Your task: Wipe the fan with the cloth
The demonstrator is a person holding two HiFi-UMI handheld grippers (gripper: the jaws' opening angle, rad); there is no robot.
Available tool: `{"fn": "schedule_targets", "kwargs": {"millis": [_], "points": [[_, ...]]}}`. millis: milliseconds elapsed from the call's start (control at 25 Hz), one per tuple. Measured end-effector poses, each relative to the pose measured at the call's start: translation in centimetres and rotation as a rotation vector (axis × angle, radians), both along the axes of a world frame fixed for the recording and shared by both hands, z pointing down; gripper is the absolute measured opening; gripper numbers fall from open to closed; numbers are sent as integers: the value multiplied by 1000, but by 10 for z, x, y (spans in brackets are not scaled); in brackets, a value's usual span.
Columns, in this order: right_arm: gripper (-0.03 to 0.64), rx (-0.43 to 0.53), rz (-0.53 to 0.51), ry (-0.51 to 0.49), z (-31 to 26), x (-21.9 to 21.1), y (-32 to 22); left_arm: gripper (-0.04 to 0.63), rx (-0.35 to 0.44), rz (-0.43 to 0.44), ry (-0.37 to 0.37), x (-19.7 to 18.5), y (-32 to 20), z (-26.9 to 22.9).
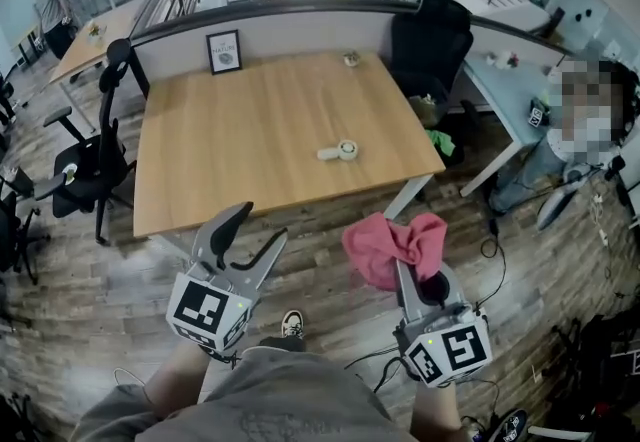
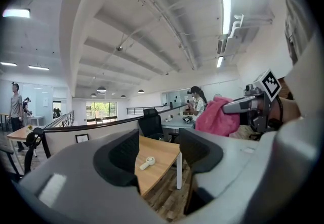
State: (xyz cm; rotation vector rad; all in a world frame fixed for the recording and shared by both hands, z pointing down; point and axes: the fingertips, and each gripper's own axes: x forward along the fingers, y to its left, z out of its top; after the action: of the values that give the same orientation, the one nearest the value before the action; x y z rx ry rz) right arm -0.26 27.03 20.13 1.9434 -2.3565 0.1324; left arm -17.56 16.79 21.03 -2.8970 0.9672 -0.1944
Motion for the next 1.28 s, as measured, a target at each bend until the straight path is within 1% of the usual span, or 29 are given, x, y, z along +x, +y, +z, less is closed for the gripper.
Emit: {"fn": "schedule_targets", "kwargs": {"millis": [200,400,680,960,1160,1280], "points": [[57,2,13,4,0,1,-48,247,0,22,-21,3,-46,5],[57,-30,8,3,11,0,-77,247,5,23,-57,4,-71,12],[57,-54,26,-14,29,26,-120,247,-26,31,-87,23,-109,31],[57,-80,22,-45,49,68,-178,247,-41,38,-115,67,-158,44],[57,-107,-38,-44,58,98,-237,247,-67,27,-142,107,-203,54],[57,-148,-82,-45,68,119,-272,247,-77,27,-159,137,-229,60]]}}
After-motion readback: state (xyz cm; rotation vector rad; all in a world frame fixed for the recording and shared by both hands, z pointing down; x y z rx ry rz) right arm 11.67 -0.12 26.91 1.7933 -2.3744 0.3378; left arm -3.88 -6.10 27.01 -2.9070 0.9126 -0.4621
